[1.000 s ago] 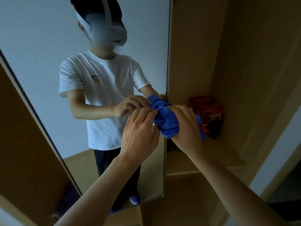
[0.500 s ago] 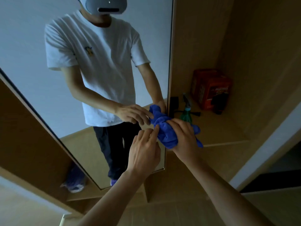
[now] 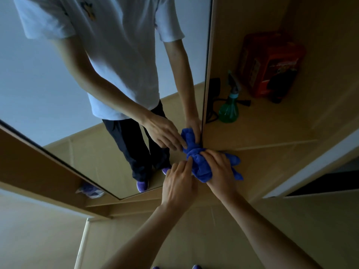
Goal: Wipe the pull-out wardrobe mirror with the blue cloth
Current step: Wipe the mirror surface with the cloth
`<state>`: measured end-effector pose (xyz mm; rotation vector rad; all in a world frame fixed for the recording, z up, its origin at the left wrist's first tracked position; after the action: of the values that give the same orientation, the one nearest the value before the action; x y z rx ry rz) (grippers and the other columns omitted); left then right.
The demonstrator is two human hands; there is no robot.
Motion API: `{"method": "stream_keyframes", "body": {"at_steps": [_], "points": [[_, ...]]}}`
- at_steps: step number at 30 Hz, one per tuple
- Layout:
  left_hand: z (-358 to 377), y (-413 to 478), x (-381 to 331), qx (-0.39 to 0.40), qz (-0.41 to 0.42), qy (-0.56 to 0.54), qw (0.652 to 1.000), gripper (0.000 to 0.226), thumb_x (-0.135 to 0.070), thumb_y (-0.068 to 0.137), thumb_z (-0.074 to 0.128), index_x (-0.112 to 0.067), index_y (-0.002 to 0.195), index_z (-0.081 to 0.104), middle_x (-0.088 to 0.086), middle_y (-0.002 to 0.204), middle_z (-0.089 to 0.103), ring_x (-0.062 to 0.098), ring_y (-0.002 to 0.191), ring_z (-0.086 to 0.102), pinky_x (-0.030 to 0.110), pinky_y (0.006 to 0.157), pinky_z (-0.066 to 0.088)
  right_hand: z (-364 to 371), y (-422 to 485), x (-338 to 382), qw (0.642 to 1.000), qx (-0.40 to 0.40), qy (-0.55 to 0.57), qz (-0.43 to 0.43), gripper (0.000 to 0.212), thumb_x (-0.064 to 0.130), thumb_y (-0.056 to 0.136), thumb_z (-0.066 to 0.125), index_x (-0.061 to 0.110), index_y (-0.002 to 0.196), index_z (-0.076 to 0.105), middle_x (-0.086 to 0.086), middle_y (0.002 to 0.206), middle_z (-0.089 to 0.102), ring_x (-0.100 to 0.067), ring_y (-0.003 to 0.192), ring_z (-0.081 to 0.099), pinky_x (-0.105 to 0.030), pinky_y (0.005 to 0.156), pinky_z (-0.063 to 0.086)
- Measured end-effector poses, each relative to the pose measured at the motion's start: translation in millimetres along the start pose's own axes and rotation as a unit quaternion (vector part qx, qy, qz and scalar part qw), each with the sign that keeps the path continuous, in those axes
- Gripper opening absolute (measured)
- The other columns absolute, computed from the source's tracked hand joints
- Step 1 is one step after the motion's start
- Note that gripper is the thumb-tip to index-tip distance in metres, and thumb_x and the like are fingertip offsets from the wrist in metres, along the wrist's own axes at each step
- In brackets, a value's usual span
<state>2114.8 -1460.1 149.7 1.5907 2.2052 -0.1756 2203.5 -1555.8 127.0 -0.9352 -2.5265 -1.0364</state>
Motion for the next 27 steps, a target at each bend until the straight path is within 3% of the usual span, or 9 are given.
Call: {"method": "stream_keyframes", "body": {"at_steps": [5,11,16,19,22,24,27], "points": [[41.4,0.8,16.8,0.073,-0.062,-0.003,0.995,0.065,-0.034,0.097,0.055,-0.016,0.156,0.033,0.002,0.134,0.058,0.023,0.12,0.054,0.03,0.099,0.042,33.8,-21.7,-18.1,0.998,0.056,-0.001,0.04,0.053,0.022,0.077,0.086,0.014,0.124,0.064,0.0,0.123,0.065,-0.019,0.111,0.062,-0.034,0.102,0.043],[89.1,0.5,29.2,0.198,-0.137,-0.013,0.97,0.073,-0.032,0.095,0.054,-0.014,0.158,0.021,0.009,0.147,0.05,0.03,0.129,0.052,0.041,0.098,0.048,67.9,-43.6,-33.4,0.986,0.144,-0.018,0.078,0.044,0.017,0.084,0.078,0.014,0.126,0.065,0.0,0.126,0.065,-0.022,0.115,0.062,-0.039,0.104,0.047],[101.5,-8.1,33.5,0.25,-0.149,-0.032,0.956,0.075,-0.031,0.097,0.052,-0.014,0.16,0.017,0.008,0.154,0.043,0.029,0.136,0.047,0.04,0.104,0.045,91.4,-52.1,-43.6,0.951,0.263,-0.021,0.164,0.049,0.012,0.089,0.065,0.026,0.136,0.056,0.009,0.134,0.059,-0.017,0.124,0.052,-0.031,0.108,0.038],[89.2,-19.0,35.3,0.241,-0.125,-0.055,0.961,0.072,-0.025,0.096,0.054,-0.018,0.16,0.021,0.005,0.155,0.042,0.027,0.138,0.045,0.039,0.106,0.044,85.0,-50.7,-46.0,0.934,0.28,0.002,0.222,0.035,0.013,0.087,0.063,0.024,0.12,0.063,0.004,0.117,0.068,-0.021,0.111,0.061,-0.035,0.095,0.049],[60.9,-34.0,39.4,0.189,-0.094,-0.074,0.975,0.062,-0.021,0.095,0.056,-0.024,0.153,0.034,0.0,0.144,0.051,0.024,0.129,0.053,0.035,0.098,0.046,64.8,-50.7,-38.2,0.926,0.287,0.049,0.24,0.019,0.022,0.085,0.058,0.023,0.103,0.066,0.006,0.096,0.07,-0.016,0.091,0.067,-0.039,0.081,0.056],[36.3,-44.3,45.4,0.143,-0.09,-0.076,0.983,0.061,-0.02,0.095,0.056,-0.026,0.153,0.036,-0.002,0.144,0.05,0.022,0.128,0.053,0.032,0.097,0.046,44.0,-46.8,-27.5,0.921,0.276,0.115,0.25,0.021,0.04,0.081,0.052,0.032,0.094,0.065,0.01,0.083,0.07,-0.006,0.08,0.067,-0.04,0.076,0.058],[-5.1,-54.9,48.5,0.068,-0.087,-0.088,0.99,0.07,-0.017,0.093,0.059,-0.028,0.157,0.032,-0.005,0.147,0.047,0.015,0.13,0.051,0.028,0.097,0.047,11.4,-27.5,-2.5,0.919,0.256,0.196,0.227,0.033,0.063,0.081,0.055,0.038,0.099,0.064,0.016,0.088,0.071,-0.001,0.089,0.069,-0.032,0.079,0.057]]}}
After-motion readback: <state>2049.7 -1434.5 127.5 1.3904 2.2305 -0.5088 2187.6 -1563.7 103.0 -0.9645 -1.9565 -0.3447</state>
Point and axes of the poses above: each hand's wrist, its own y-axis towards the middle knuckle, its own z-axis out of the palm, x = y × z, the point moved 9 cm from there along y, towards the middle knuckle
